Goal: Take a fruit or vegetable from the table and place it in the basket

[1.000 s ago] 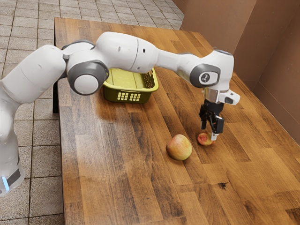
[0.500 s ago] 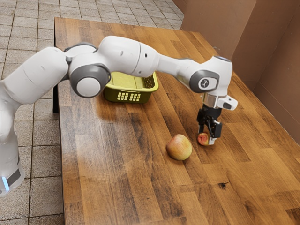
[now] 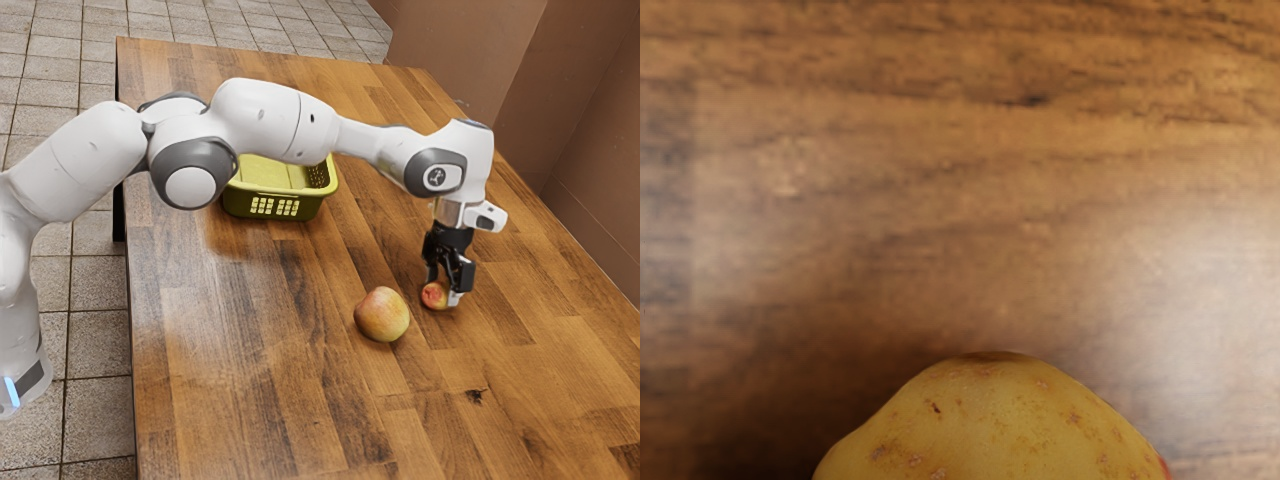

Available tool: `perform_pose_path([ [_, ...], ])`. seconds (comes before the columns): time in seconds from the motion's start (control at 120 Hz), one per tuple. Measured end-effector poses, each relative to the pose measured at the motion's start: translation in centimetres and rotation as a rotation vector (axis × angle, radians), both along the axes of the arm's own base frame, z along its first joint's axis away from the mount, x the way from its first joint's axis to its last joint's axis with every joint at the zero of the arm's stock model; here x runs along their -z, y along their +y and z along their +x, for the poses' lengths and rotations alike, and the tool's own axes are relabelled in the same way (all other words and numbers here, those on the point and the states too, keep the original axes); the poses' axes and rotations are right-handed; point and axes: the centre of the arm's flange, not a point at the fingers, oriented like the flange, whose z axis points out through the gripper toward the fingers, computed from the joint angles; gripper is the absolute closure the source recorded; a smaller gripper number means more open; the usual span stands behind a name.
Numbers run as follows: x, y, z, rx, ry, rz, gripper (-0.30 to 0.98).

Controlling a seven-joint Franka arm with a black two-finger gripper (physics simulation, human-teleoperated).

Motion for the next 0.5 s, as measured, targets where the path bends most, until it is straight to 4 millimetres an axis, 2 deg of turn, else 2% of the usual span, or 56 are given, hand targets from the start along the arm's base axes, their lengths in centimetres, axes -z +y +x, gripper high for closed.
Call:
perform_pose_path([
  [0.15, -0.37, 0.18, 0.02, 0.014, -0.011, 0.021, 0.29],
  [0.225, -0.41, 0.34, 0.02, 0.019, -0.014, 0.030, 0.39],
  [0.5, -0.64, 0.71, -0.02, 0.041, -0.021, 0.057, 0.35],
])
